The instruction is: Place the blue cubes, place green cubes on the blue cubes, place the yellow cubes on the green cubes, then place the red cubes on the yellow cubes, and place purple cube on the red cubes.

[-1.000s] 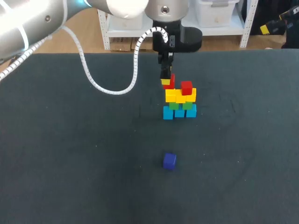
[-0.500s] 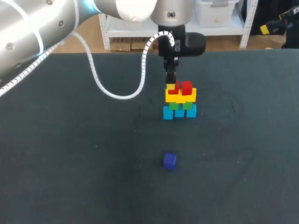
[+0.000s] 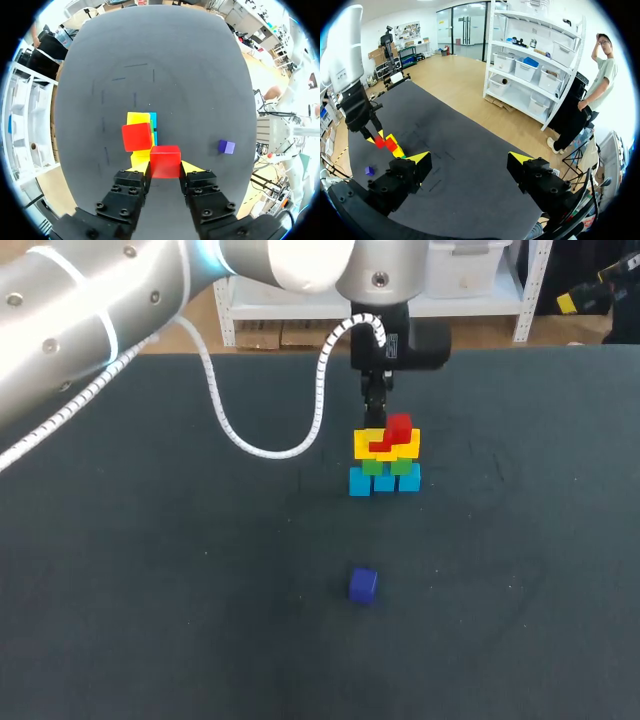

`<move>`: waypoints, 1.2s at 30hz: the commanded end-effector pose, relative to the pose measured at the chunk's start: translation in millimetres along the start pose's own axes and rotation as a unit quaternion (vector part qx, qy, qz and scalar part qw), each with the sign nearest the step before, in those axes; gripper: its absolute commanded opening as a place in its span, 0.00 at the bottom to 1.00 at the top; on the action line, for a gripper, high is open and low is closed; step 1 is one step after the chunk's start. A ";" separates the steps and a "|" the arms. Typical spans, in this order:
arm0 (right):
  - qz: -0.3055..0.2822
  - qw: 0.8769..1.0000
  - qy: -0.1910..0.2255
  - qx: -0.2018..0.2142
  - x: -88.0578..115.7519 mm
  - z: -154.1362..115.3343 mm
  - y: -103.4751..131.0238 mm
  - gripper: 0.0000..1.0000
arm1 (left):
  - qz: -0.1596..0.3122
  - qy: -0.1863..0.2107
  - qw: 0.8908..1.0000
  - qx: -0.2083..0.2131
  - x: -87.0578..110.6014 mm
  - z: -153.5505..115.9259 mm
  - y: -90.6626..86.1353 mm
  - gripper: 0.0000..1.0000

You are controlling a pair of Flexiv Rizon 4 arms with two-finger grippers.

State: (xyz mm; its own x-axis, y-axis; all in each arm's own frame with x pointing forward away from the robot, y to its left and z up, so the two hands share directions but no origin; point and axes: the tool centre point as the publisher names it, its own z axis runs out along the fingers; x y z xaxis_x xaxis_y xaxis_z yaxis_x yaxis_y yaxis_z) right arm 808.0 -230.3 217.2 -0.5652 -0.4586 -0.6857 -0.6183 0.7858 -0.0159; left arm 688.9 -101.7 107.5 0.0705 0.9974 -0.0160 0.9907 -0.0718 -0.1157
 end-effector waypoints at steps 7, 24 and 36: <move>0.000 1.000 -0.001 0.000 0.6 -0.5 -0.1 1.00 | -0.003 0.017 1.000 0.009 -2.3 1.8 11.6 0.00; 0.000 1.000 -0.001 0.000 0.6 -0.5 -0.1 1.00 | -0.020 0.021 1.000 0.002 2.4 2.5 16.8 0.00; 0.000 1.000 -0.001 0.000 0.6 -0.5 -0.1 1.00 | -0.016 0.027 1.000 -0.002 -0.7 3.4 19.1 0.00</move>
State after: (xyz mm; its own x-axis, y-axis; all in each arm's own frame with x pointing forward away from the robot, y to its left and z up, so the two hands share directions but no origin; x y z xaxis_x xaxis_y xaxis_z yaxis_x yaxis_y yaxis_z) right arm 808.0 -230.3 217.2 -0.5652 -0.4586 -0.6857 -0.6183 0.7858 -0.0159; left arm 702.8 -100.6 101.2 0.0432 0.9985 0.0324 0.9938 -0.0397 -0.1036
